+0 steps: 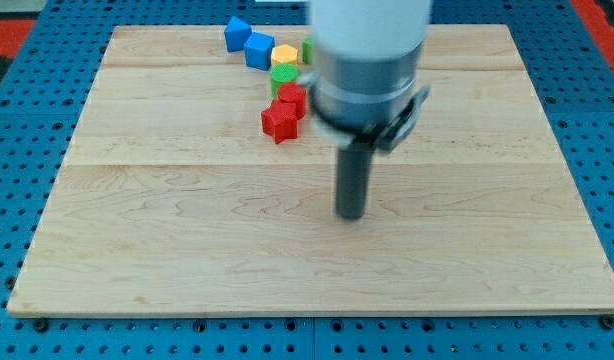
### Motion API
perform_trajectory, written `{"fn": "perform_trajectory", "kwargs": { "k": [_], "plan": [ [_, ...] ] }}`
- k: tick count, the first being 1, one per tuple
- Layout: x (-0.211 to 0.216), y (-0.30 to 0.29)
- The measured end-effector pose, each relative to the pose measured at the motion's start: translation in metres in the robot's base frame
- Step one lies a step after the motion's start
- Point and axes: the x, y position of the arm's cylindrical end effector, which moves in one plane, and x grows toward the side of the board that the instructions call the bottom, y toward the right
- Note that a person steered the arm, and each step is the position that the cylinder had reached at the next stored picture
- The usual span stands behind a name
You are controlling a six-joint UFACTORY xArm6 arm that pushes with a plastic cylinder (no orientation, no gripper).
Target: Slide the yellow heart down a bit along with the blue cube
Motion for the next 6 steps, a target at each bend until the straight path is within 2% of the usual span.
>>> {"fn": "perform_trajectory", "kwargs": {
  "k": [1, 2, 3, 4, 5, 6],
  "plan": [
    [-0.135, 0.063],
    [-0.245, 0.067],
    [-0.289, 0.048],
    [-0.29, -0.004],
    [-0.29, -0.092],
    [-0.289, -0.11]
  ]
}}
